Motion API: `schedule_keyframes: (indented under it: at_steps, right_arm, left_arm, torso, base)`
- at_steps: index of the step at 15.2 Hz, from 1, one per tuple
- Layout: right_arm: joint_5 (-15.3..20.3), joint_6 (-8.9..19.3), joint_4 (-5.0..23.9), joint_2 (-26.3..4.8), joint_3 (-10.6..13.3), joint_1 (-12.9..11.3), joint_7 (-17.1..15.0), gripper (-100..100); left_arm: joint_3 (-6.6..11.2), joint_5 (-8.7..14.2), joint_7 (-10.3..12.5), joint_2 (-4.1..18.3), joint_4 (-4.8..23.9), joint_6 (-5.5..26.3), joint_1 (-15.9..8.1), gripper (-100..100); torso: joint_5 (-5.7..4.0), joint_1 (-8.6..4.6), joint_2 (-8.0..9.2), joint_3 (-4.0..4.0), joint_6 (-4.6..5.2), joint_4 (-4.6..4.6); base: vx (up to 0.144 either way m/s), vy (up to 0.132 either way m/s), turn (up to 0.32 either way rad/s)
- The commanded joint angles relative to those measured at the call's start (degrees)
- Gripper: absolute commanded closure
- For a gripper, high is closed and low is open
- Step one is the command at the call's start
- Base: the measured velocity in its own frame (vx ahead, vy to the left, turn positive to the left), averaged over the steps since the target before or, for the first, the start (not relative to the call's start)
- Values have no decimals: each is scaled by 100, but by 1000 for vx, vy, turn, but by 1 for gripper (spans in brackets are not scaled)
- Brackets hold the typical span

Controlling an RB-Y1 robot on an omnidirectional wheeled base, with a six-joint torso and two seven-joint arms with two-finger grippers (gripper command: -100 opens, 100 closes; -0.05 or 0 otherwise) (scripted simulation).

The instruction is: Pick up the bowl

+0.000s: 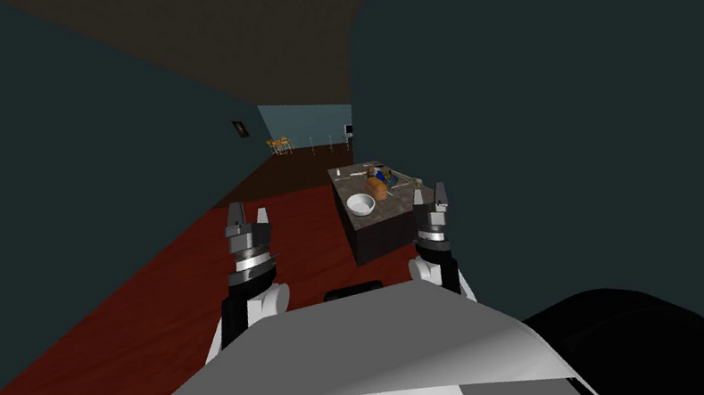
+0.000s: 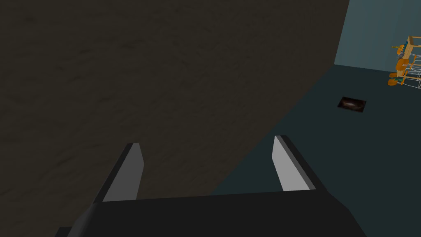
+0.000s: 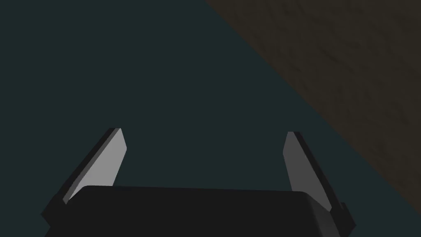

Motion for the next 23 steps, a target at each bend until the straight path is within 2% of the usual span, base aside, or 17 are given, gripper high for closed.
schedule_keyframes:
  at_steps: [1,3,4,5,6,7,8,9,12,13,14,15,16,18,20,21,23]
  right_arm:
    - [33,7,53,-217,-17,-13,18,-100]
    - [68,14,107,-387,-31,-25,36,-100]
    - [114,23,177,-576,-49,-39,60,-100]
    - [114,23,177,-579,-49,-39,60,-100]
    - [171,33,264,-784,-68,-55,89,-100]
    - [171,33,264,-791,-68,-55,89,-100]
    - [239,44,365,-991,-88,-73,124,-100]
    - [239,44,365,-1020,-88,-73,124,-100]
    - [406,69,607,-1440,-130,-112,208,-100]
    - [406,69,607,-1527,-130,-112,208,-100]
    - [505,82,745,-1685,-149,-131,257,-100]
    - [505,82,745,-1800,-149,-131,257,-100]
    - [612,95,895,-1934,-166,-149,310,-100]
    - [612,95,895,-2083,-166,-149,310,-100]
    - [729,107,1054,-2374,-179,-166,366,-100]
    - [854,120,1222,-2527,-188,-180,426,-100]
    - [854,120,1222,-2673,-188,-180,426,-100]
  left_arm:
    - [0,0,0,0,0,0,0,0]
    - [0,0,0,0,0,0,0,0]
    - [0,0,0,0,0,0,0,0]
    - [0,0,0,0,0,0,0,0]
    - [0,0,0,0,0,0,0,0]
    - [0,0,0,0,0,0,0,0]
    - [0,0,0,0,0,0,0,0]
    - [-1,0,0,0,0,0,0,0]
    - [-1,0,0,0,0,0,0,0]
    - [-1,0,0,-1,0,0,0,0]
    - [-1,0,0,-1,0,0,0,0]
    - [-1,0,0,-1,0,0,0,0]
    - [-1,0,0,-1,0,0,0,0]
    - [-1,0,0,-1,0,0,0,0]
    - [-1,0,0,0,0,0,0,0]
    - [-1,0,0,0,0,0,0,0]
    - [-1,0,0,-1,0,0,0,0]
  torso:
    - [0,0,0,0,0,0]
    - [1,5,-1,0,-1,0]
    - [2,8,-1,-1,0,0]
    - [2,11,-2,-1,-1,-1]
    - [3,12,-3,-2,0,-1]
    - [3,13,-4,-2,-1,-1]
    - [3,14,-5,-3,-1,-1]
    - [3,15,-5,-3,-1,-1]
    - [4,17,-7,-4,-1,-2]
    - [4,20,-10,-6,-1,-2]
    - [5,22,-12,-7,-1,-3]
    - [5,25,-13,-7,-2,-3]
    - [6,25,-13,-8,-1,-3]
    - [6,26,-16,-9,-2,-4]
    - [5,20,-13,-8,-1,-3]
    - [5,21,-14,-8,-1,-3]
    - [6,26,-18,-10,-2,-4]
  base:
    - [-1,8,16]
    - [3,28,27]
    - [7,37,20]
    - [8,35,17]
    - [10,39,29]
    - [12,38,29]
    - [9,42,45]
    - [8,42,34]
    - [20,51,49]
    - [30,59,42]
    - [30,68,56]
    - [29,65,47]
    - [35,70,68]
    - [29,56,34]
    - [29,51,51]
    - [40,68,78]
    - [36,59,49]
